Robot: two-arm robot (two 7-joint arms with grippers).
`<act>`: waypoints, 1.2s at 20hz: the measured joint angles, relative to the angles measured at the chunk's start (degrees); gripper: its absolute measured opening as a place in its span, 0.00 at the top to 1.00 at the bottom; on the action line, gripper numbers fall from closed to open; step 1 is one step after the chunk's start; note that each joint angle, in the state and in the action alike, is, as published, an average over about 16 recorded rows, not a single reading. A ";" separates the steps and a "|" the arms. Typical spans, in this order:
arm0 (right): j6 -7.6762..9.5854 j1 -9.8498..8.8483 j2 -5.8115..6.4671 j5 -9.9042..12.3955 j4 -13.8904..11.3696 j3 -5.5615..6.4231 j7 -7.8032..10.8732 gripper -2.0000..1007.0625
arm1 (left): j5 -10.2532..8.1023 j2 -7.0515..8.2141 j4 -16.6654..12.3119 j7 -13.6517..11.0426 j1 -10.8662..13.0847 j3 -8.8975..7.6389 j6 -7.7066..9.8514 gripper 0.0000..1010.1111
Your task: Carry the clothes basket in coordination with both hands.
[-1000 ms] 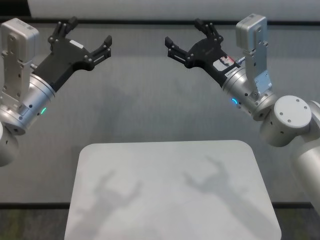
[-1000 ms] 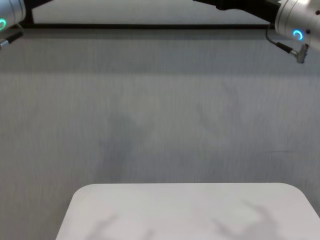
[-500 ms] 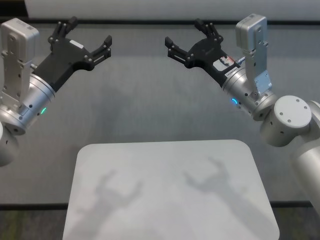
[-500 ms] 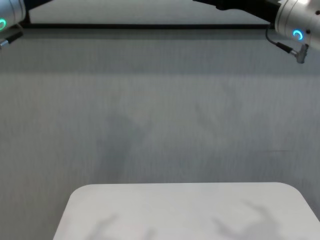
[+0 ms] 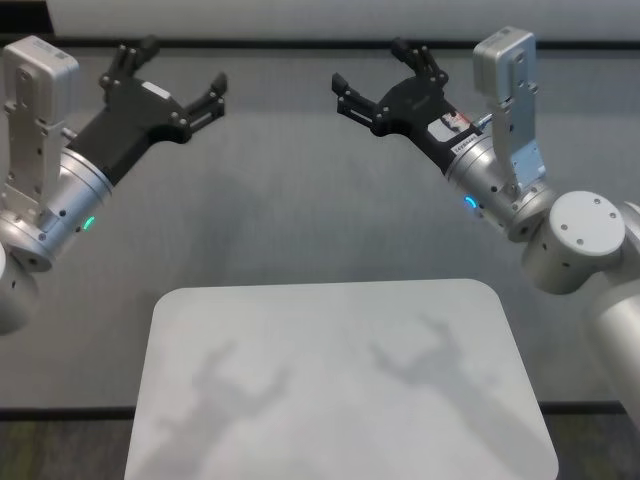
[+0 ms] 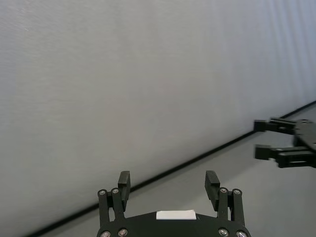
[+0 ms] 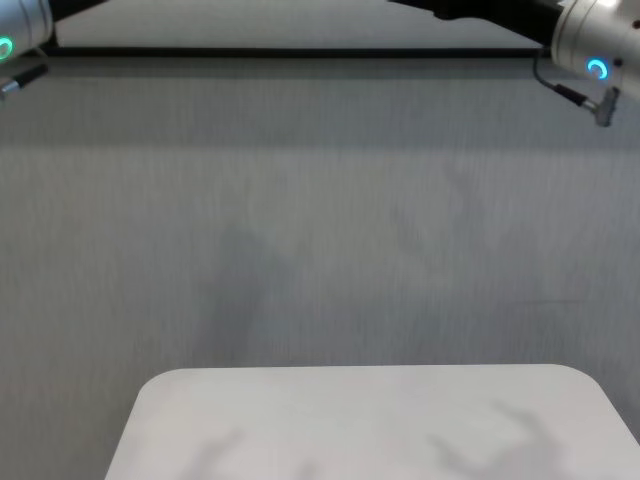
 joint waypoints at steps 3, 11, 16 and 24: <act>2.09 -1.01 0.38 0.23 -1.96 0.43 -0.09 0.00 | -1.29 0.40 -1.25 -1.09 0.60 0.41 0.99 0.01; 7.21 -3.53 1.35 0.88 -6.76 1.49 0.23 0.00 | -4.20 1.83 -4.25 -3.05 1.94 1.89 3.25 0.01; 8.00 -3.98 1.54 1.11 -7.54 1.62 0.73 0.00 | -4.23 2.47 -4.66 -2.81 2.05 2.59 3.39 0.01; 7.62 -3.66 1.49 1.08 -6.97 1.46 1.17 0.00 | -3.53 2.75 -4.41 -2.16 1.82 2.94 3.21 0.01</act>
